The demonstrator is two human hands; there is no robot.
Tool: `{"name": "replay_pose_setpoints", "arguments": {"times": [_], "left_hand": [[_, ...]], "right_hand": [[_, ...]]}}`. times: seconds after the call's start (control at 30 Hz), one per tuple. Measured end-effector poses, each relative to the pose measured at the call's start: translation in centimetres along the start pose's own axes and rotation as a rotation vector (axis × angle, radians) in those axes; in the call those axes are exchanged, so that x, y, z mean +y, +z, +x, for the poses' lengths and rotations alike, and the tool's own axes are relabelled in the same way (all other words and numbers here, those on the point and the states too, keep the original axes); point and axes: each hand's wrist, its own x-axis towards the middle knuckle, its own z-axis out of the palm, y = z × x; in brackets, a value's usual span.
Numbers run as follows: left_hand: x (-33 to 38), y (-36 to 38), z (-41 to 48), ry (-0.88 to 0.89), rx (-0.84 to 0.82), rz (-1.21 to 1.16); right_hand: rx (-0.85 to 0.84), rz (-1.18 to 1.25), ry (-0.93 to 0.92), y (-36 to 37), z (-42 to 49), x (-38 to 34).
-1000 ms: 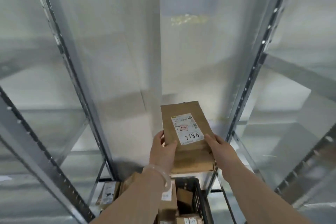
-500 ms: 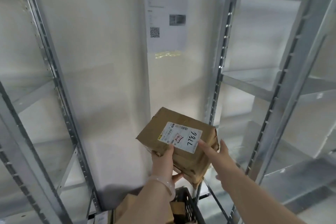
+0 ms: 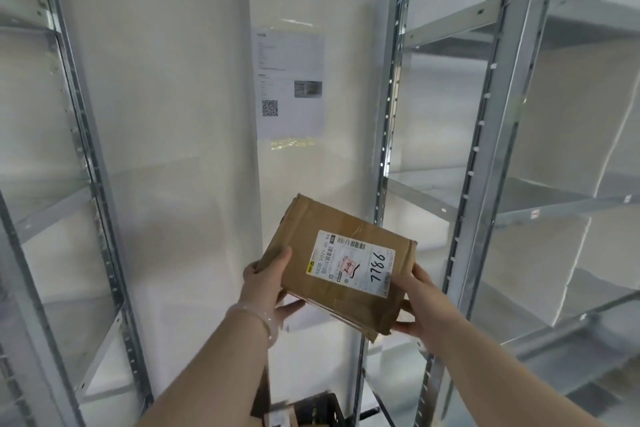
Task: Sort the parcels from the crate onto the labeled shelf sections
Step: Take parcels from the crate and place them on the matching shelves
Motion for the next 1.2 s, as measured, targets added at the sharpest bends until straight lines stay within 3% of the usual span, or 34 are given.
{"name": "replay_pose_setpoints", "arguments": {"times": [0.13,0.33,0.57,0.73,0.87,0.93,1.0,1.07,1.2], "left_hand": [[1.1,1.2,-0.3,0.211,0.087,0.281],[-0.4,4.3,-1.8,0.223,0.09,-0.09],[-2.9,8.2,-4.1,0.246,0.132,-0.136],[-1.8,7.7,-3.7,0.19,0.096,0.148],[1.5,7.8,-4.4,0.449,0.139,0.511],[2.6,8.0,-4.2,0.558,0.022,0.815],[3.0,8.6,-4.1,0.539,-0.157,0.978],[2.7,9.2,-3.9,0.546,-0.22,0.977],[2.2,10.3,-4.2,0.603,-0.185,0.794]], "right_hand": [[0.017,0.0,-0.131,-1.2,-0.5,-2.9],[0.025,0.055,-0.312,-2.4,-1.1,-4.5],[0.019,0.313,-0.218,-1.0,-1.3,-3.0],[0.084,0.294,-0.284,-3.5,-1.0,-5.2],[0.068,0.047,-0.413,-5.4,-0.8,-7.3],[0.043,-0.084,-0.432,-5.7,-0.8,-8.3],[0.02,-0.167,-0.431,-5.8,-0.7,-9.3],[0.023,-0.218,-0.437,-5.7,-1.0,-10.1],[0.125,-0.239,-0.462,-6.7,-1.5,-10.6]]}}
